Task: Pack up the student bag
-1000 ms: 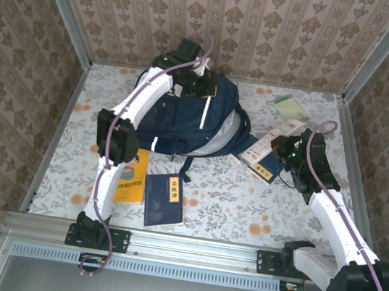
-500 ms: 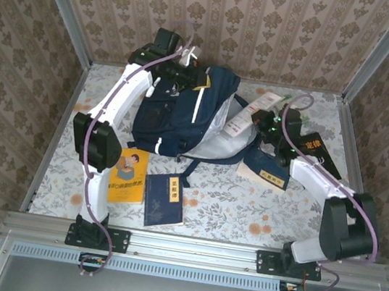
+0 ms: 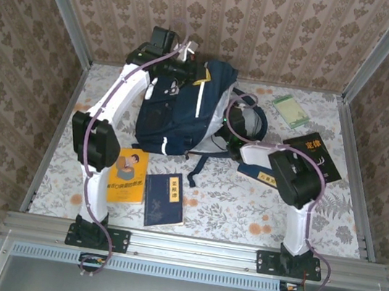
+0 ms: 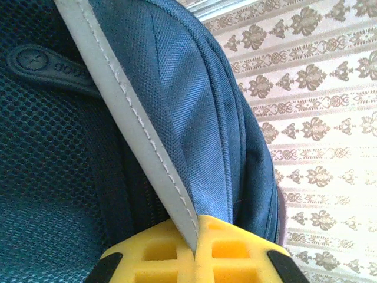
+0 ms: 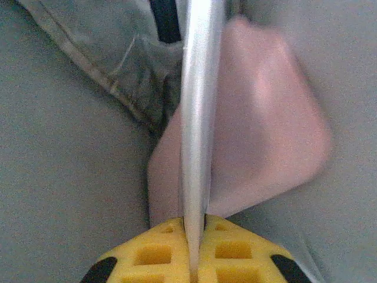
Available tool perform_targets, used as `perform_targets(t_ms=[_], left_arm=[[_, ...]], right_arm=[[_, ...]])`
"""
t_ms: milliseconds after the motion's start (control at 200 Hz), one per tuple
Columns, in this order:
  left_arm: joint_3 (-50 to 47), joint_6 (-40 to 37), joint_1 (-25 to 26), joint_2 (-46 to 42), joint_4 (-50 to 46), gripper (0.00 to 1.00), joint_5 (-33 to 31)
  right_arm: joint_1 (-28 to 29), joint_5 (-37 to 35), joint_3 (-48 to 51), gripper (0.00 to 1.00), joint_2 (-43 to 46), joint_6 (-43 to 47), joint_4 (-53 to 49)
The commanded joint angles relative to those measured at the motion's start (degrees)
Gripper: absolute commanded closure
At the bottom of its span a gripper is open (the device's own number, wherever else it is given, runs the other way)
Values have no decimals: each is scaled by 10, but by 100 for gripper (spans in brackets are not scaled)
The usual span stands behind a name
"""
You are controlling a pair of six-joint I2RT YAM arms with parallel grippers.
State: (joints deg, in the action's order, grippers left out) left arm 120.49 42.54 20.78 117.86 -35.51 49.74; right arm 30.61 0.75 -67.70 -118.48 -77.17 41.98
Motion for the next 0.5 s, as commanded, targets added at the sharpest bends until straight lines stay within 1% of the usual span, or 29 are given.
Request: perform_targets(t_ms=[0, 55, 95, 125, 220, 305, 430, 465, 475, 495], left_arm=[[8, 23, -12, -56, 89, 100, 57], [6, 29, -16, -56, 97, 100, 60], [5, 30, -18, -56, 99, 100, 60], [4, 31, -21, -55, 100, 100, 60], [1, 33, -28, -53, 103, 100, 62], [-1, 33, -36, -50, 104, 100, 60], [-1, 36, -47, -44, 105, 100, 60], [0, 35, -48, -42, 105, 100, 60], [0, 34, -48, -41, 104, 100, 60], [1, 34, -49, -40, 103, 100, 60]], right_arm=[[31, 27, -65, 68, -45, -12, 32], [37, 25, -67, 53, -42, 4, 15], [38, 16, -59, 45, -30, 21, -5], [36, 9, -49, 42, -16, 36, -20], [23, -3, -20, 36, 24, 80, -63], [7, 6, 4, 34, 57, 101, -89], [-15, 22, 30, 29, 103, 130, -143], [-20, 24, 38, 25, 116, 139, -153], [-21, 24, 39, 22, 119, 142, -159], [-23, 25, 41, 21, 126, 146, -172]])
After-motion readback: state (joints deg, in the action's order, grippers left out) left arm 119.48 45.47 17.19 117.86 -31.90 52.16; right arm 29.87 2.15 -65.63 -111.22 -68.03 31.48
